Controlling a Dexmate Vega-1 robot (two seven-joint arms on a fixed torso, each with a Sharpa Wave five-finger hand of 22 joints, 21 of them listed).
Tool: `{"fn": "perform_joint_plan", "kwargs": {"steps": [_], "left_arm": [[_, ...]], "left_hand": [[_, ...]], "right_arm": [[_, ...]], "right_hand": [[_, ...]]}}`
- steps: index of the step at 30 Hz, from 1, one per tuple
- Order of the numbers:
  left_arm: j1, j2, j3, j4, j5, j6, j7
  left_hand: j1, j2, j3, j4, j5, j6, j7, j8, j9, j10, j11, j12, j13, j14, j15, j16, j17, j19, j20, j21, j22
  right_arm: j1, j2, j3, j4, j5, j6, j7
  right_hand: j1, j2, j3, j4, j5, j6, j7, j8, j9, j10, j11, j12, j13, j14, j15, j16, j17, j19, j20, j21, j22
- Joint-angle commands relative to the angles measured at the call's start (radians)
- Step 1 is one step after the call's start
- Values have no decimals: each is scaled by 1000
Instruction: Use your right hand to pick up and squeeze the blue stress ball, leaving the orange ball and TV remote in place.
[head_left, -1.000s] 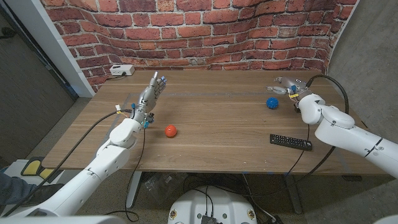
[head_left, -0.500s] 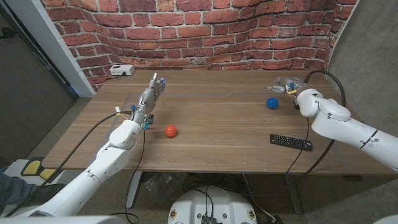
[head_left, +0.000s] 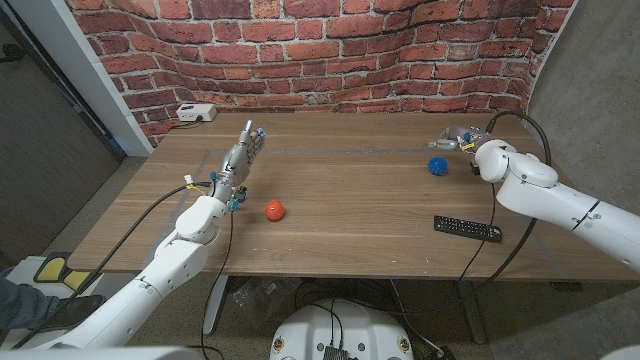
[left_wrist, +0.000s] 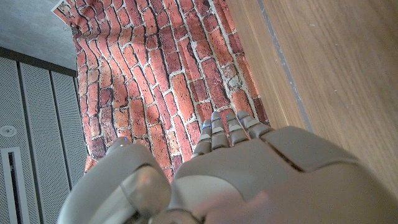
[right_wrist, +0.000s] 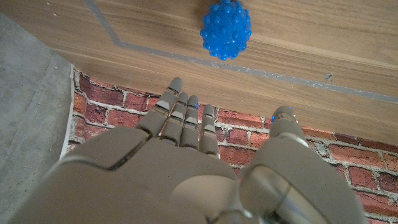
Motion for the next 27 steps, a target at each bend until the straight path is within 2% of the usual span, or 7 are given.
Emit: {"fn": "perform_joint_plan", "kwargs": {"steps": [1, 9, 27], "left_arm": [[9, -1, -2, -7, 1, -2, 5], [8, 1, 2, -12, 1, 6, 2], [3, -1, 8, -17, 6, 21, 13]], "left_hand": [[1, -4, -5, 1, -4, 8, -2, -1, 1, 11, -2, -7, 3, 6, -2, -4, 4, 4, -2, -2, 2], [2, -3, -6, 1, -5, 9, -3, -2, 2, 12, -2, -8, 3, 6, -3, -4, 4, 5, -2, -2, 2], [4, -1, -8, 1, -8, 10, -4, -3, 2, 12, -3, -10, 3, 7, -3, -5, 5, 5, 2, -4, 2]], "right_arm": [[48, 14, -42, 39, 4, -25, 44], [78, 21, -83, 62, -28, -36, 66], [112, 45, -129, 115, -57, -40, 97]], "right_hand": [[16, -2, 3, -5, 5, 7, 9, 6, 4, 11, 4, 6, 3, 13, 0, 5, 1, 11, -2, -4, 3], [36, -10, 6, -8, 7, 12, 18, 10, 6, 11, -3, 6, 4, 17, -1, 4, 1, 16, -3, -8, 3], [100, -21, 20, -14, 13, -1, 23, 9, 7, -1, -5, 1, 5, 22, -7, 3, 1, 40, -12, -10, 2]]}}
